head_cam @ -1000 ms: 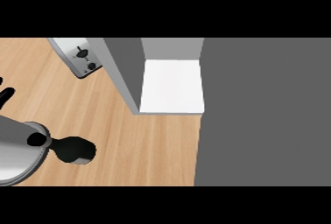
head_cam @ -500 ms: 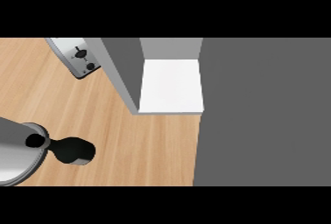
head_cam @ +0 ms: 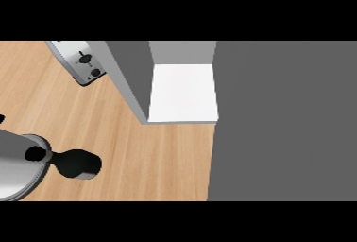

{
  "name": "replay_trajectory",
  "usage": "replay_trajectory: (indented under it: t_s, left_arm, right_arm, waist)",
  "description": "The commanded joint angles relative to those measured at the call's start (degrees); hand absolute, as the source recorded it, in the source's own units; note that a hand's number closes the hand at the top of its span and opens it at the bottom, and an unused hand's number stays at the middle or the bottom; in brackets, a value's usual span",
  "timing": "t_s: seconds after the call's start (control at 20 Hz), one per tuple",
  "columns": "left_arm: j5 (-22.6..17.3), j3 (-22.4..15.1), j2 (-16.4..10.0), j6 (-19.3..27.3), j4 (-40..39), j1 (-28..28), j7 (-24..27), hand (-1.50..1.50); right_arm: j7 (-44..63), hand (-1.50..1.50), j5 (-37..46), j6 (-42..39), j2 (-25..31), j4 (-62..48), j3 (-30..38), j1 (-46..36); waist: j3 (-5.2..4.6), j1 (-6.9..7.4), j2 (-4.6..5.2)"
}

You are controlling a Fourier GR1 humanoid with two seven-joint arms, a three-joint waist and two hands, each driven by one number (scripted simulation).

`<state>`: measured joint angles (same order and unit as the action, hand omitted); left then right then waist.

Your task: Pick up the wine, place it into the cabinet and close the cabinet

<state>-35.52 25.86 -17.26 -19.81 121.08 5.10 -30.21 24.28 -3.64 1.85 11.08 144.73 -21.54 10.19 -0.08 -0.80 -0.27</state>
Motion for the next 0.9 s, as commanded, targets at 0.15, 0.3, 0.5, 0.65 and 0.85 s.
replay_trajectory:
  t_s: [0.15,0.3,0.5,0.65,0.85]
  left_arm:
    - [2.22,0.43,0.52,-8.11,-9.19,1.52,6.29,-1.5]
    - [6.65,-0.94,1.68,-9.69,-13.59,0.2,10.09,-1.5]
    - [11.29,-1.81,2.58,-10.45,-21.27,-3.17,14.58,-1.5]
    - [15.55,-3.73,4.8,-10.68,-19.84,-0.47,16.73,-1.5]
    - [17.29,-2.9,2.86,-11.09,-25.42,-3.54,19.12,-1.5]
  right_arm:
    - [4.11,-1.5,-2.55,0.22,1.02,12.0,0.44,3.14]
    - [5.29,-1.5,-2.64,0.36,2.06,13.7,1.57,2.86]
    - [5.14,-1.5,-1.28,1.21,1.32,13.99,-1.16,3.24]
    - [3.94,-1.5,-0.24,1.05,1.73,12.93,-1.03,3.75]
    - [6.89,-1.5,-2.03,1.89,2.16,14.91,0.65,2.28]
  waist:
    - [0.03,0.24,0.12]
    - [0.03,-0.15,0.14]
    - [-0.01,-0.75,0.17]
    - [0.04,-0.17,0.11]
    - [0.03,-0.16,0.13]
